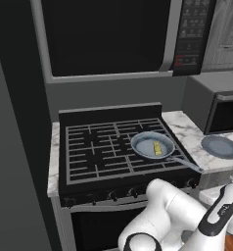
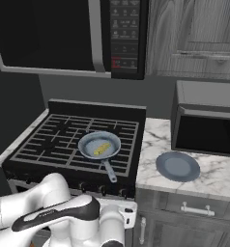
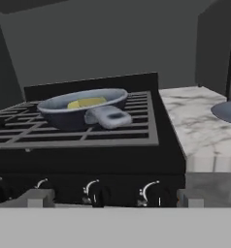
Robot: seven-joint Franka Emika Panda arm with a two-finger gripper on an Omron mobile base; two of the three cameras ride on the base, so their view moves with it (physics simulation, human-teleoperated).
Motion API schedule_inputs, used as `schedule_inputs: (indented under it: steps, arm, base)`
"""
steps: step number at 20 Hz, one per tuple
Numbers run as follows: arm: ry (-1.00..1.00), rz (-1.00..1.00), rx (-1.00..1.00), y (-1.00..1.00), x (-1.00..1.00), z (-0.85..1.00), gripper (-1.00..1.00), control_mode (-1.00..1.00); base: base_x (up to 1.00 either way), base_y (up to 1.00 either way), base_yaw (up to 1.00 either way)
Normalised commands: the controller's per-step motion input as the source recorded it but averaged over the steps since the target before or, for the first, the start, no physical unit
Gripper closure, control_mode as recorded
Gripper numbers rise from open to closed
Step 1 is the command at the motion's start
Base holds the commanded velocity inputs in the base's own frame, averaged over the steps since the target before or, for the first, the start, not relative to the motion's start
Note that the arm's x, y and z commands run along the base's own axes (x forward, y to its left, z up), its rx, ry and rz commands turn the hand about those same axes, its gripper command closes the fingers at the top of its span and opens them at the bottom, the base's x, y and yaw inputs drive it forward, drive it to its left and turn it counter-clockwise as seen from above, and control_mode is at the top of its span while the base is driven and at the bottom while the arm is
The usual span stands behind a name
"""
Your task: Pick up the butter stick and place it in the pan. Then turn on the burner for the pan.
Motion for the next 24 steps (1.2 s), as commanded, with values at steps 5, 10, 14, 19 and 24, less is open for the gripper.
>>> schedule_inputs:
  steps: [5,10,14,19,24]
  arm:
    - [-0.08,0.00,0.00,0.00,0.00,-0.22,-1.00,-1.00]
    - [-0.06,0.00,0.00,-0.01,0.00,-0.11,-1.00,-1.00]
    - [0.00,-0.01,0.02,-0.09,0.04,0.00,-1.00,-1.00]
    - [0.00,0.00,0.02,-0.13,0.08,0.00,-1.00,-1.00]
    - [-0.01,0.00,0.00,-0.06,0.11,0.00,-1.00,-1.00]
  base:
    - [0.00,0.00,0.00]
    - [0.00,0.00,0.00]
    - [0.00,0.00,0.00]
    - [0.00,0.00,0.00]
    - [0.00,0.00,0.00]
